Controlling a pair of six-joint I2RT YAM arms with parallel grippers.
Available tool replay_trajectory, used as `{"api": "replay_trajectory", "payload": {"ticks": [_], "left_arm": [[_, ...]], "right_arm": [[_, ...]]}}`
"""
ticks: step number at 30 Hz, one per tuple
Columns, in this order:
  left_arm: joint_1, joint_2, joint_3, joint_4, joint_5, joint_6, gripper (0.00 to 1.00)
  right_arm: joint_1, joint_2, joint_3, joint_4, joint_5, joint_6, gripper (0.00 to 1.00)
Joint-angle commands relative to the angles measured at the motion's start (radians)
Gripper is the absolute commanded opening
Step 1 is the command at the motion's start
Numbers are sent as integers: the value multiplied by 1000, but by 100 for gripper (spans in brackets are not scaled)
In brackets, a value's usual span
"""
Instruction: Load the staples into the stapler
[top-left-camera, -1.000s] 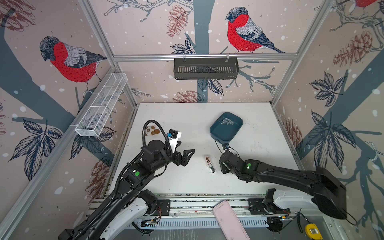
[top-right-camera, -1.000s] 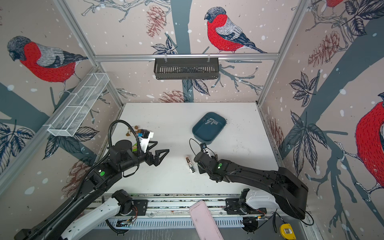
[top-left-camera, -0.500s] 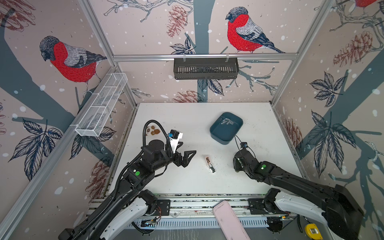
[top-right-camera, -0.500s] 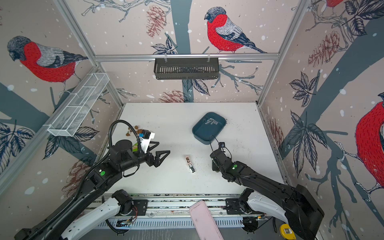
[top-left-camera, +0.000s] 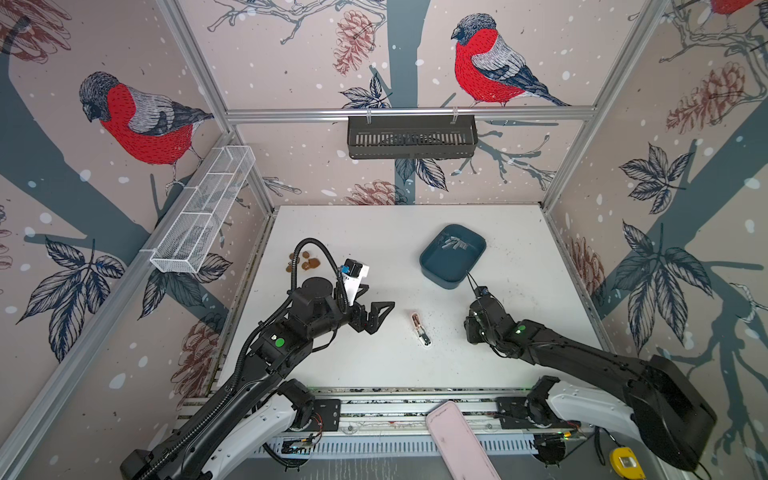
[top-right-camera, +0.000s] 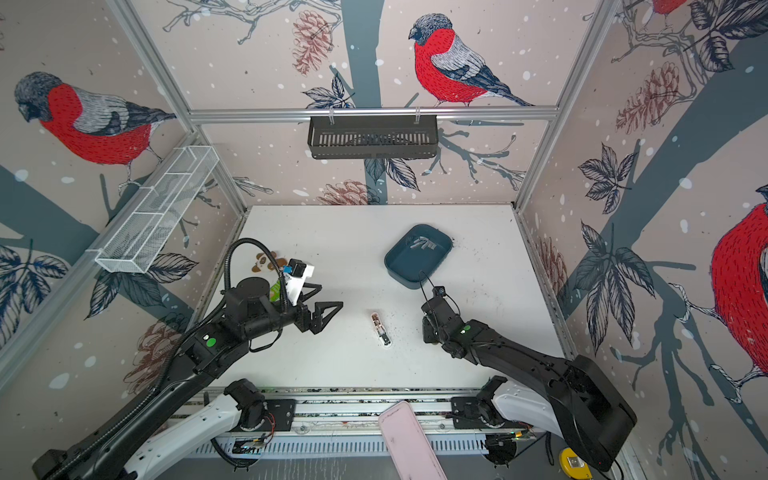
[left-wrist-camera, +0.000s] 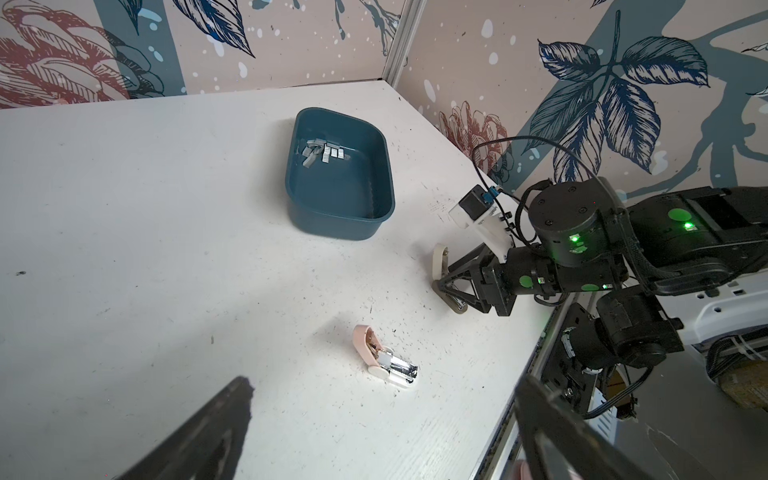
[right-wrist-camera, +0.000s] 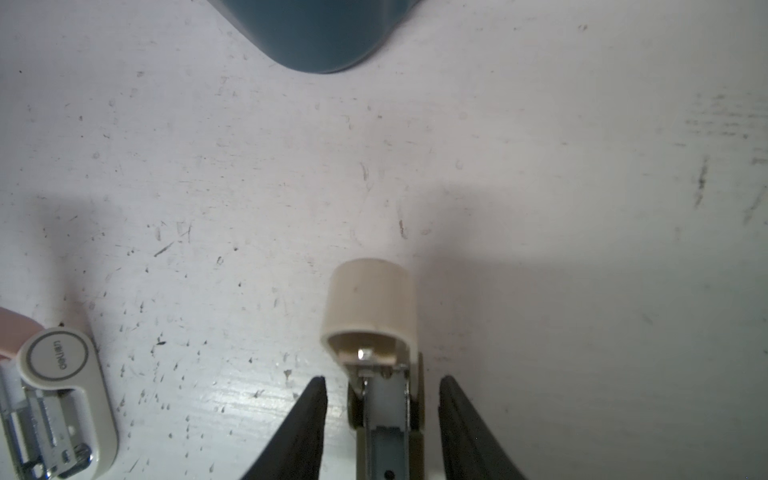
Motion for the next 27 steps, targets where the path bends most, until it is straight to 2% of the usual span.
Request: {"api": "replay_trajectory", "payload": {"ticks": [1,7,13,16,20,24,27], "left_arm": [[1,-6,3,27,12,7,98],[2,0,1,51,72,7,98],[1,-35,-10,56,47,-3,98],[1,-40,-12,63,55,-3,98],[1,-32,-10,60,58,0,98],[1,-21,-6,58,66,1,98],[1,-21,-5,53,62,1,98]], "right_arm": [[5,24,10,18,11,4,44],[48,83,22,30,76,40,39],[98,153,72,25,109,7,31],[131,165,77,66,70,-49,26],[170,164,75,129,-16,-133,26],[193,186,100,138,-48,-187,26],[206,227,128,123,-29,-191,26]]}}
